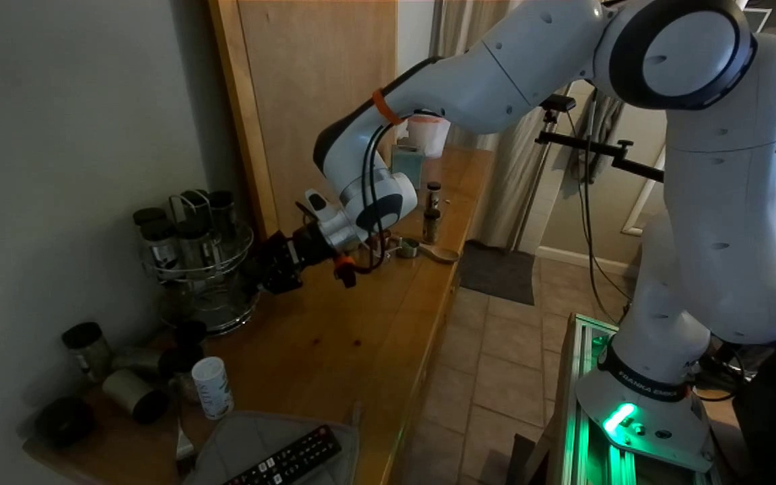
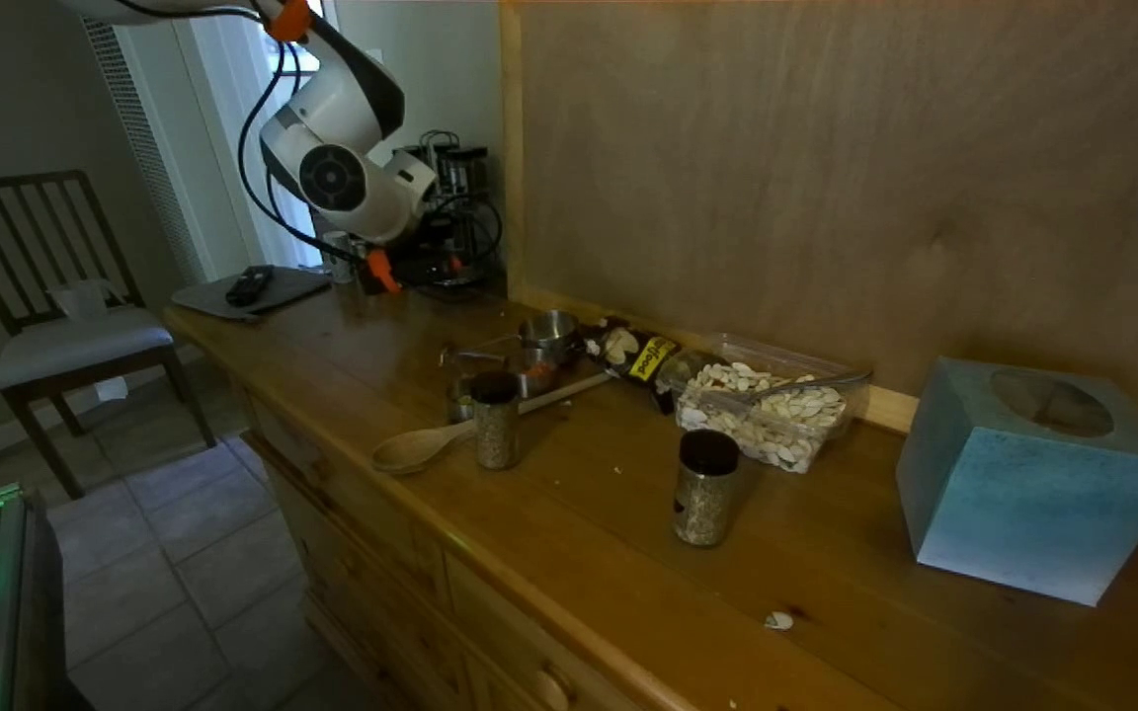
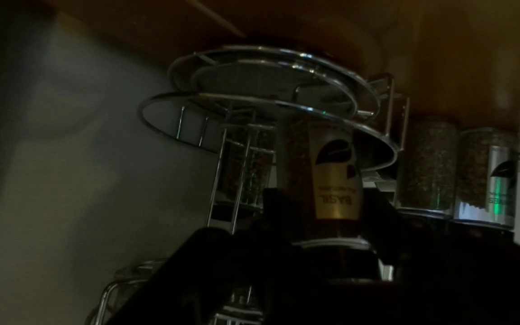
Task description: Move the spice container in front of the spice rack to the bottom level of the rack
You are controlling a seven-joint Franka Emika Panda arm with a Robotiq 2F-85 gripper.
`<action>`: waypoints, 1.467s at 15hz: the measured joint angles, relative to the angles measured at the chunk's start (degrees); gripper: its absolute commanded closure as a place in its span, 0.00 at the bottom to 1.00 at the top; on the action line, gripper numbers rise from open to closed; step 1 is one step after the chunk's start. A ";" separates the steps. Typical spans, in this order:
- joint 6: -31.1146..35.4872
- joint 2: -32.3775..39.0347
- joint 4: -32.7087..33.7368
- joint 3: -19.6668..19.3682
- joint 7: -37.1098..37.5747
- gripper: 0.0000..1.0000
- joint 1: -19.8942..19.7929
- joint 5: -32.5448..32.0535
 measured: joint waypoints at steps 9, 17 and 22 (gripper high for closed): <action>3.27 0.44 1.93 0.72 13.46 0.77 0.00 -13.31; 4.05 1.31 4.25 1.16 30.56 0.77 -0.12 -30.15; 4.05 3.04 6.21 2.00 37.56 0.26 -1.04 -38.81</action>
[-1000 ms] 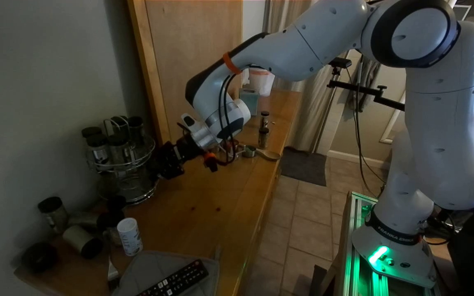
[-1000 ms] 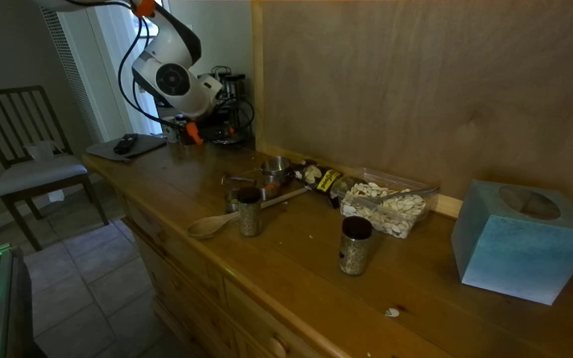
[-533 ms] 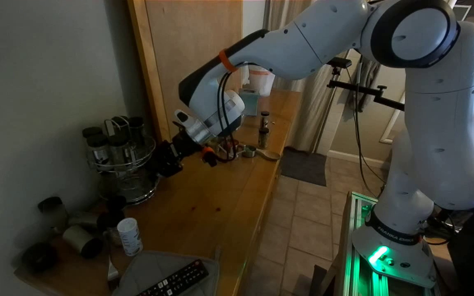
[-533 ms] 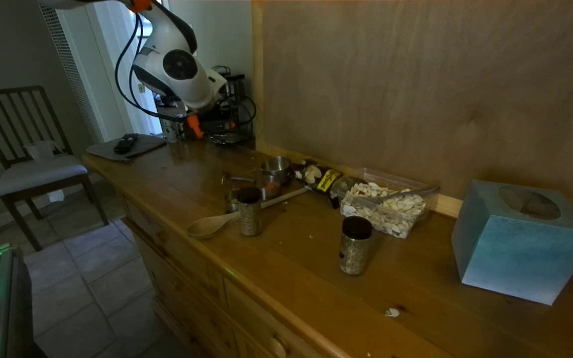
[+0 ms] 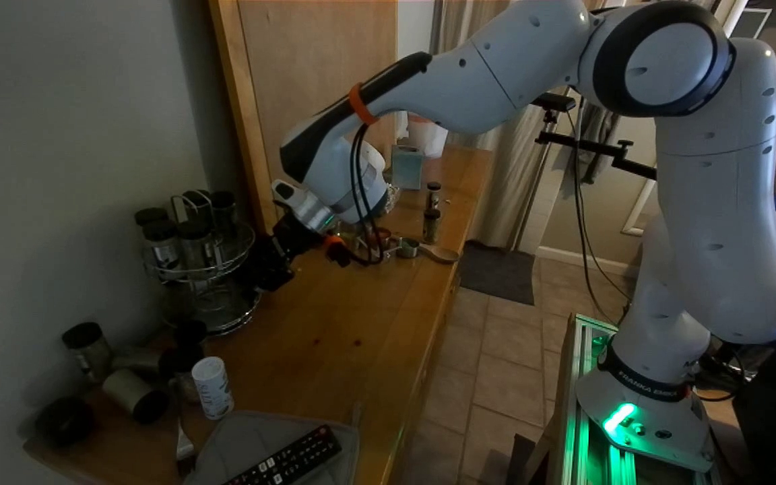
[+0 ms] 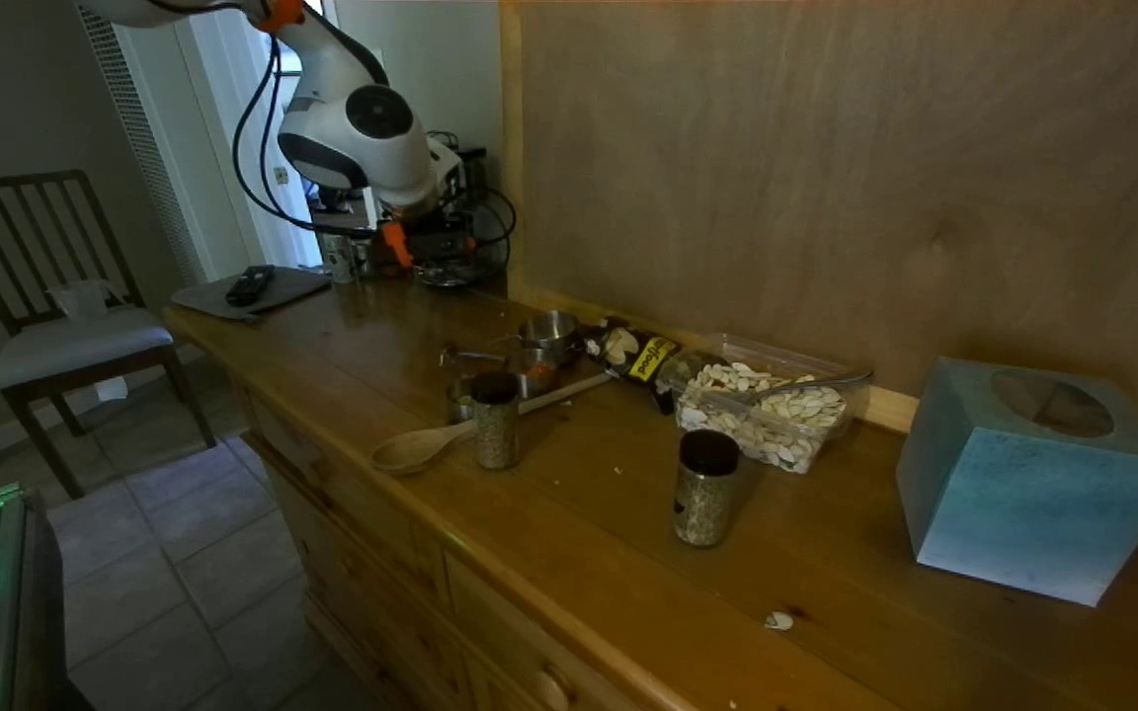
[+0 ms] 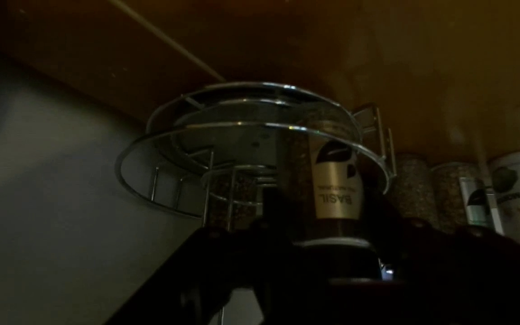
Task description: Move the spice container in front of the spice rack to the bottom level of the rack
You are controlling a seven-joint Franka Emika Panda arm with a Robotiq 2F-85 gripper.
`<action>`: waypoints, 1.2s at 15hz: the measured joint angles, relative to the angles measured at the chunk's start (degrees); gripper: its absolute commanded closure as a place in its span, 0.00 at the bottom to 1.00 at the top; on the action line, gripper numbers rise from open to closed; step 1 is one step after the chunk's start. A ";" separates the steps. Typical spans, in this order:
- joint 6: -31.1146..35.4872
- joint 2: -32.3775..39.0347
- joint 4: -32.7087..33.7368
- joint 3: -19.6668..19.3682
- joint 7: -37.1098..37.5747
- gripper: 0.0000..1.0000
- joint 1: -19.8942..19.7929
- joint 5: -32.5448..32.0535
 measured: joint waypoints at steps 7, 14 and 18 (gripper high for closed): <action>0.00 0.64 0.57 2.10 3.61 0.00 -2.20 -6.19; 0.07 -0.30 0.22 4.07 3.97 0.00 -3.85 -7.19; 0.39 -2.72 -2.11 4.07 4.73 0.00 -4.51 -7.23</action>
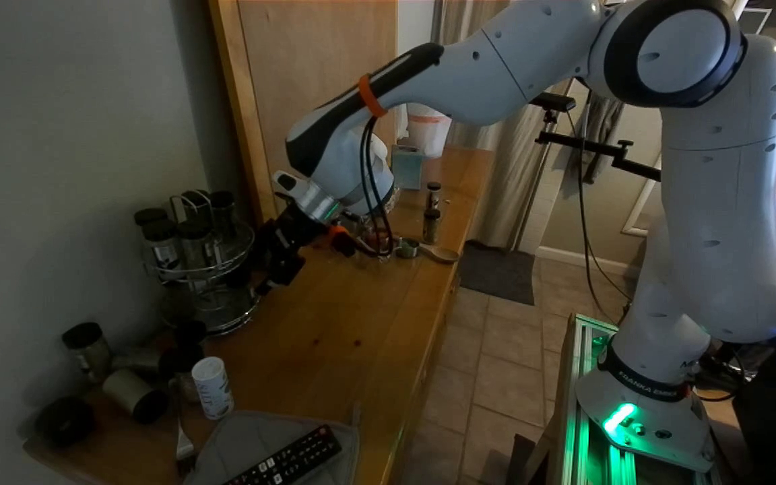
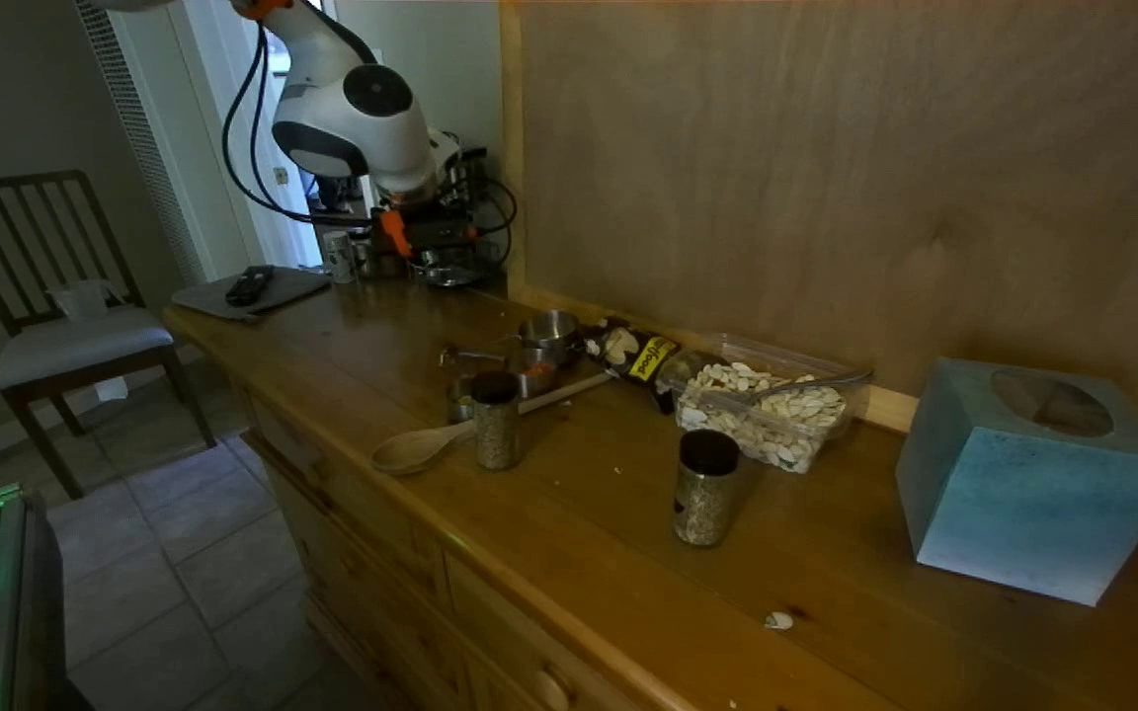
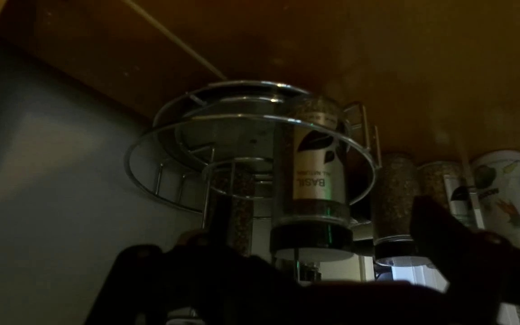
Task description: Move the spice container in front of the spice rack to the bottom level of the rack
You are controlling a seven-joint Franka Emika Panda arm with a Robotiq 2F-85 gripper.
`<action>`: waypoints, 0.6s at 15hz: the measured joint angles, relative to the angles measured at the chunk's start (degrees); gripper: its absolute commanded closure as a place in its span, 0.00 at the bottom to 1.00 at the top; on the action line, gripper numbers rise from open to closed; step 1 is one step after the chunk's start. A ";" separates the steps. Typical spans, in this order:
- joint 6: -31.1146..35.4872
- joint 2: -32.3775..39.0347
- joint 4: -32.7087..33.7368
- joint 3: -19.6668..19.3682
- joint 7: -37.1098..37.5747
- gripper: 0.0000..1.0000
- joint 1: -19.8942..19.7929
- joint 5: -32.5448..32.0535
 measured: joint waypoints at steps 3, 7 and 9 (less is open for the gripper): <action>0.46 -2.39 -3.77 -0.03 2.70 0.00 -0.20 -1.13; 2.55 -8.08 -11.08 -0.30 11.71 0.00 0.20 -5.67; 4.69 -12.59 -16.42 -1.12 19.34 0.00 1.07 -10.79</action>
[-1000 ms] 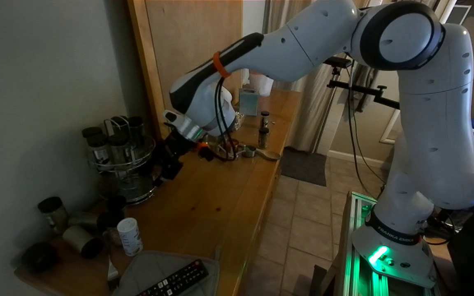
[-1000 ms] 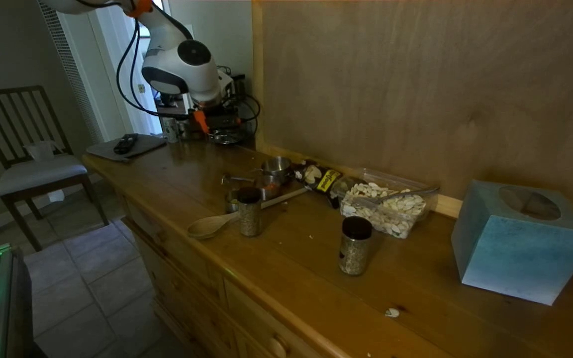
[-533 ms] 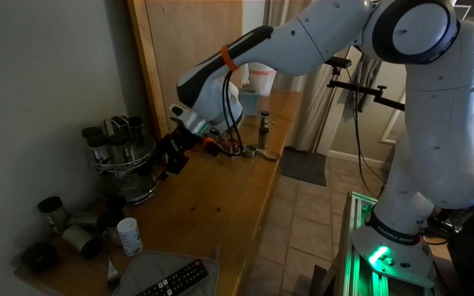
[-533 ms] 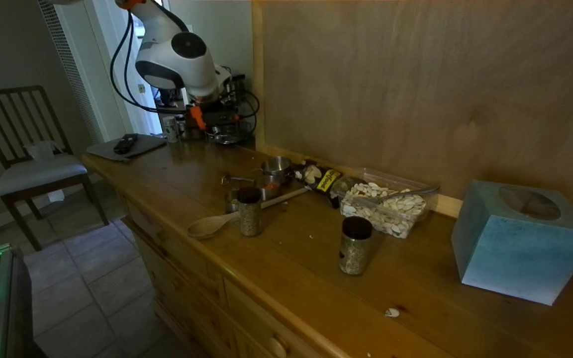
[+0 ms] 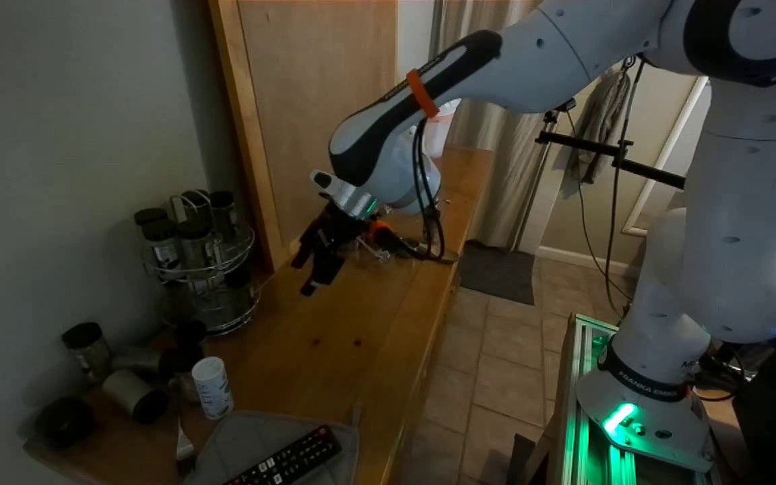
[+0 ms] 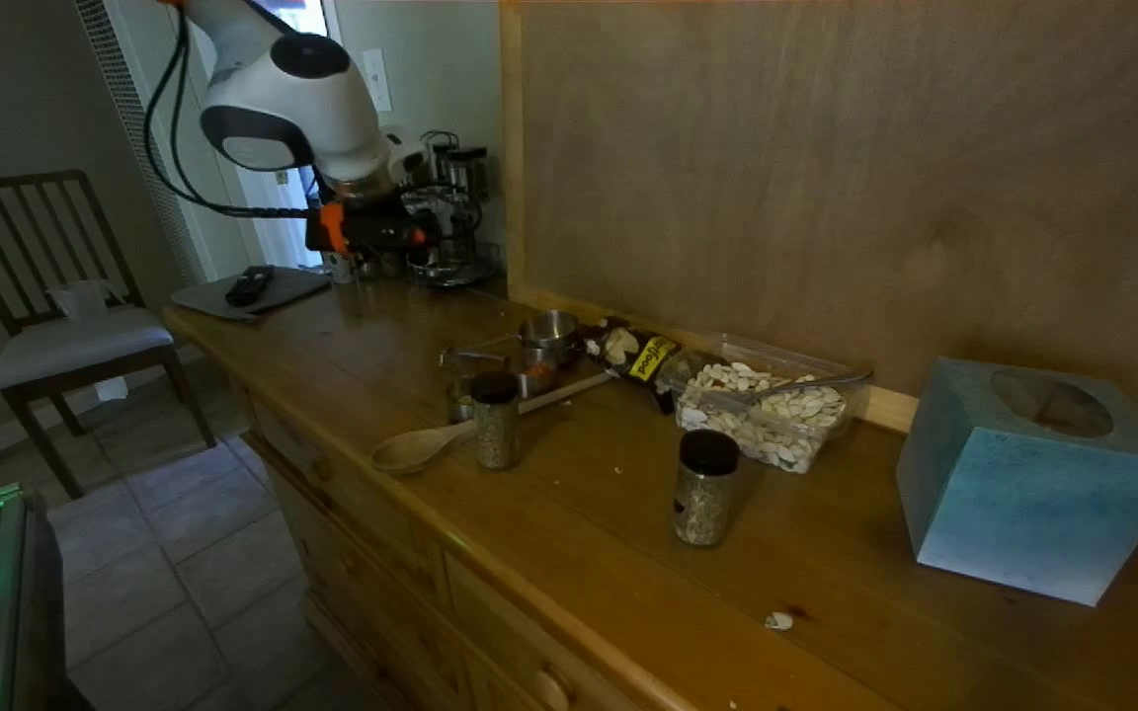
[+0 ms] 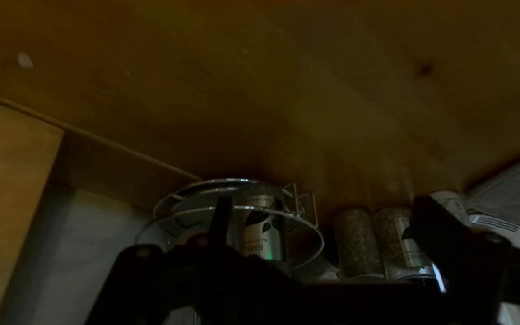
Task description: Move the spice container in front of the spice rack to the bottom level of the rack
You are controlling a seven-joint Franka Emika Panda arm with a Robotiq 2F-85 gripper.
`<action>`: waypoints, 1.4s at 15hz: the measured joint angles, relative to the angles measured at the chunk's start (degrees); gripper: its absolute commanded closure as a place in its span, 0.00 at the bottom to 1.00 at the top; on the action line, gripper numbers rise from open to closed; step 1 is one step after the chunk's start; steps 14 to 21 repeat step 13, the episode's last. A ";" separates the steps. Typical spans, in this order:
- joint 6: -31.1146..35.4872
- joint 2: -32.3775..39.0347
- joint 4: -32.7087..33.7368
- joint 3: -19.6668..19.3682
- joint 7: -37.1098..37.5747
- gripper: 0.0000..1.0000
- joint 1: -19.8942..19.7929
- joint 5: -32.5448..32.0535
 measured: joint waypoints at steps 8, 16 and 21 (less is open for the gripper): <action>5.27 -16.08 -19.73 -0.84 32.05 0.00 -1.74 -29.90; 4.59 -22.77 -22.38 3.74 41.33 0.00 -5.73 -38.98; 4.59 -22.77 -22.38 3.74 41.33 0.00 -5.73 -38.98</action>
